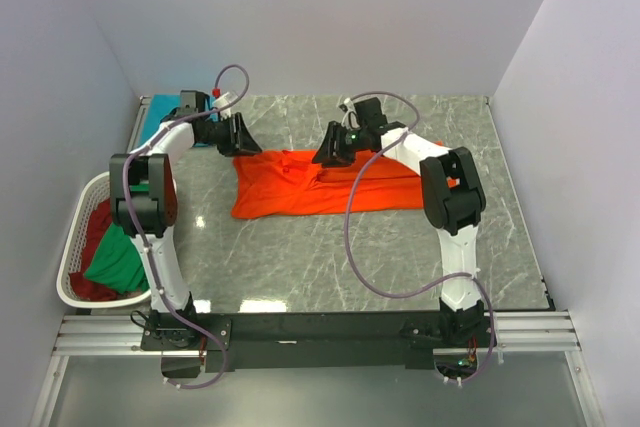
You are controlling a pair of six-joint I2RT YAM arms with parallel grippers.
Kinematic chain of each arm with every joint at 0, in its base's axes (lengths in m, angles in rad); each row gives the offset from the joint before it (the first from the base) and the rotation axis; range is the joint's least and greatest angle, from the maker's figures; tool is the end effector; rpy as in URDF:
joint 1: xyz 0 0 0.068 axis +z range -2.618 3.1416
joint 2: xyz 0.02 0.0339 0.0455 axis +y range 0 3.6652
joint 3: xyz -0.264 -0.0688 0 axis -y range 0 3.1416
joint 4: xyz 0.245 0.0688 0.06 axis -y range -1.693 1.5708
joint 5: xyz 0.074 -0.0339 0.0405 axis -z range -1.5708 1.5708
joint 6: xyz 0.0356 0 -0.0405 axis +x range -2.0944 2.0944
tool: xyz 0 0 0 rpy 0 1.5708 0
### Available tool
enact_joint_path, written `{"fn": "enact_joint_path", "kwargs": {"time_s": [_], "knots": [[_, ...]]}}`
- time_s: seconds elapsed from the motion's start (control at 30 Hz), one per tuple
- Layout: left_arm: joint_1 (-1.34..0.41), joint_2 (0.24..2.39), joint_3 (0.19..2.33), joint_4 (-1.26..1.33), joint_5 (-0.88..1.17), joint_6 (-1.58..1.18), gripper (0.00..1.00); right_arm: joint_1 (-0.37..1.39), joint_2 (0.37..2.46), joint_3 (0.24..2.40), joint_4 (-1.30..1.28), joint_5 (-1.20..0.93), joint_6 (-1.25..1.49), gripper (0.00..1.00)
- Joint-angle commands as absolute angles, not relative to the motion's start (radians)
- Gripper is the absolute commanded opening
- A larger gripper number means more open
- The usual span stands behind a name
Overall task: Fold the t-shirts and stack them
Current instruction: Fold the tshirt
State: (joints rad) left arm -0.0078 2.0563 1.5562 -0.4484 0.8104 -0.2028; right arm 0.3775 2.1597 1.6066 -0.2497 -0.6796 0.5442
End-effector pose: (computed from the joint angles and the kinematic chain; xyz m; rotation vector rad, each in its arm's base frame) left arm 0.4442 -0.0293 0.2021 0.0956 2.4148 -1.1021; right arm 0.4354 0.1967 0.1822 -0.1460 2.4924 1.2267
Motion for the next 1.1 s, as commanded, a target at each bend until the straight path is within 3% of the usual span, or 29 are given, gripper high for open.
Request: {"fn": "enact_joint_path", "kwargs": {"time_s": [0.0,0.13,0.43,0.7,0.9,1.07], "knots": [[-0.012,1.965,1.514,-0.448,0.792,-0.169,0.46,0.327,2.128,1.649,-0.279,-0.641,0.506,0.51],[-0.02,1.925,1.445,-0.475,0.769,-0.132,0.45,0.27,2.07,1.647,-0.395,-0.618,0.32,0.48],[-0.169,1.933,1.419,-0.572,0.589,-0.054,0.4,0.187,2.12,1.788,-0.834,-0.312,-0.081,0.3],[-0.199,2.069,1.508,-0.644,0.453,-0.072,0.37,0.158,2.213,1.769,-0.903,-0.036,-0.236,0.29],[-0.199,2.174,1.618,-0.707,0.356,0.021,0.37,0.16,2.264,1.735,-1.04,-0.031,-0.305,0.27],[-0.193,2.344,1.857,-0.742,0.301,0.072,0.36,0.196,2.171,1.55,-1.066,-0.164,-0.324,0.24]]}}
